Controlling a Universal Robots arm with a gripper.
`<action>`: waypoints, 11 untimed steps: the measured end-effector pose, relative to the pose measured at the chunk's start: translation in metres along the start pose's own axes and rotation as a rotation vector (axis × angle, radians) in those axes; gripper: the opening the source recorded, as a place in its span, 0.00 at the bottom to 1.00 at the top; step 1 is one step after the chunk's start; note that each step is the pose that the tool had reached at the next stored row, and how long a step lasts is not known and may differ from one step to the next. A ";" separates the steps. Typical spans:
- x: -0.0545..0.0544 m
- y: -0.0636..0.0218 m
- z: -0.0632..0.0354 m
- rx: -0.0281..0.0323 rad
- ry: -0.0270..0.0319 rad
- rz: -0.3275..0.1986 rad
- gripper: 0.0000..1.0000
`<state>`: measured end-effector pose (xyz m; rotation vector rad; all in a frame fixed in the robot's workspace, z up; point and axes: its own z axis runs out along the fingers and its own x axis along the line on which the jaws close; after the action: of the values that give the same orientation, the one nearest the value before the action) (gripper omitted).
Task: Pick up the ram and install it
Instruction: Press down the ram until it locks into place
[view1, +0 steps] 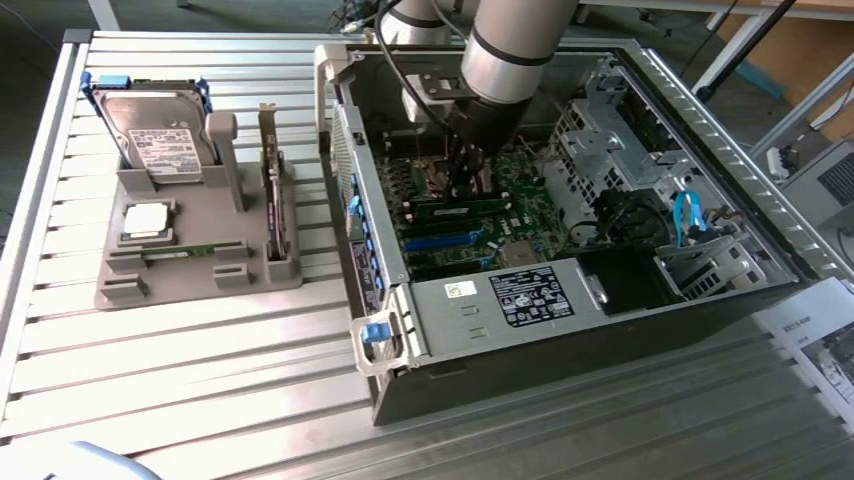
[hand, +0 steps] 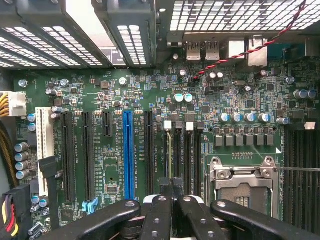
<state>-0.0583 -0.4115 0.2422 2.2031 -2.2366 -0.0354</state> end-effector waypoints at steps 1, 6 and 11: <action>0.000 0.0000 0.0000 0.0000 0.0000 0.000 0.10; 0.000 -0.0001 0.0025 0.0000 -0.0001 0.000 0.10; 0.000 -0.0001 0.0052 0.0000 0.0000 0.000 0.10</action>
<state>-0.0583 -0.4115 0.2370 2.2031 -2.2366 -0.0353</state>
